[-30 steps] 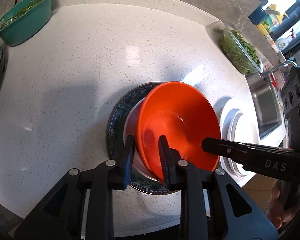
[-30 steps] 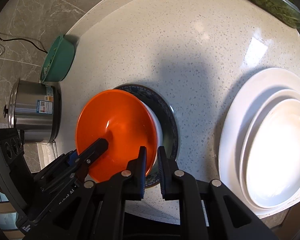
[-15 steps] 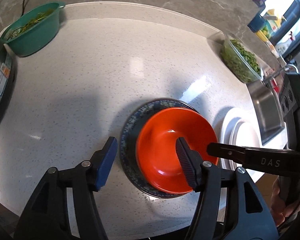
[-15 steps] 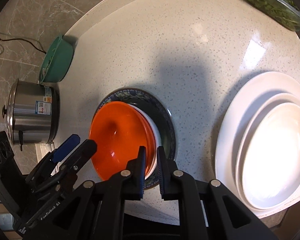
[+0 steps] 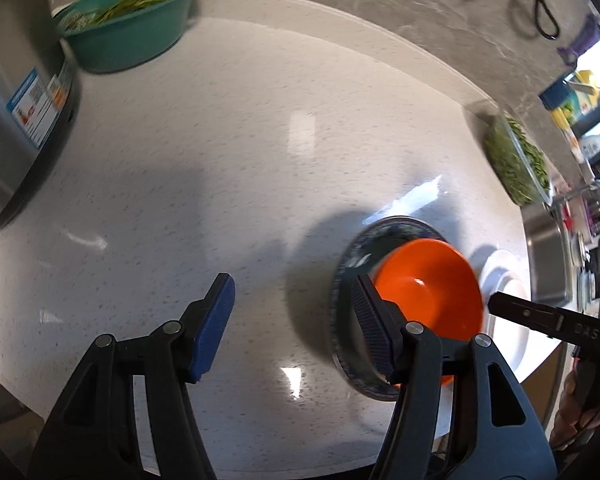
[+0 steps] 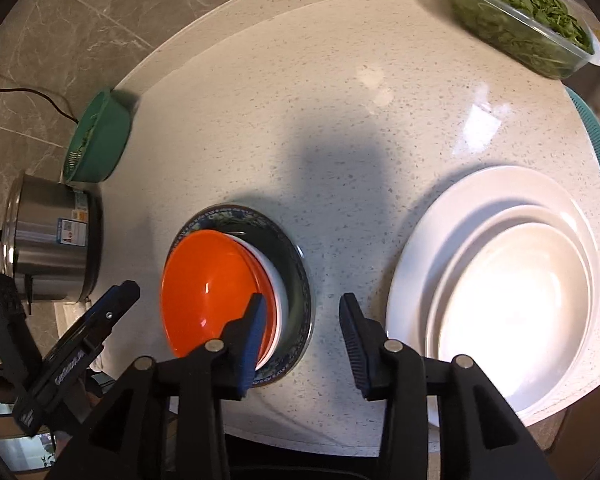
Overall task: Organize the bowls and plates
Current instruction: 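Close both grippers on the rim of the nested bowl stack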
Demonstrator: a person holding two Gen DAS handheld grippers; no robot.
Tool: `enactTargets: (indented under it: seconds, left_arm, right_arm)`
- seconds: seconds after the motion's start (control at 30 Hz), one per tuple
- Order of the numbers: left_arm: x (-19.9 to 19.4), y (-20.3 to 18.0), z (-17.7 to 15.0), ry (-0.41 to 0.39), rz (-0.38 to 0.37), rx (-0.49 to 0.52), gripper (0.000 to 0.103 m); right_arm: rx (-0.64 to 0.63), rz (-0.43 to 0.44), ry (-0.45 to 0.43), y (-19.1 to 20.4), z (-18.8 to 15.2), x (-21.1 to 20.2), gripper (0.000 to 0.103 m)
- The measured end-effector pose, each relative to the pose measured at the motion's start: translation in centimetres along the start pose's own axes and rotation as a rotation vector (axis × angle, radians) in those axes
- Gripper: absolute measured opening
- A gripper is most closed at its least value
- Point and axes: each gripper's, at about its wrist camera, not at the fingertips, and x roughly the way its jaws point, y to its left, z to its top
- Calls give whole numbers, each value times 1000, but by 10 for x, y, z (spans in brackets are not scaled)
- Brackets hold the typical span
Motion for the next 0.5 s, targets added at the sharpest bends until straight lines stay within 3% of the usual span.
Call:
enactTargets:
  seconds: [0.33,0.5]
  left_arm:
    - [11,15,-3,47,-22,-31,59]
    - [24,7,-1,131,-73,3,59]
  right_arm:
    - [34,8,27,-10,3,9,42]
    - [67,-2,30,-21,4,10,42]
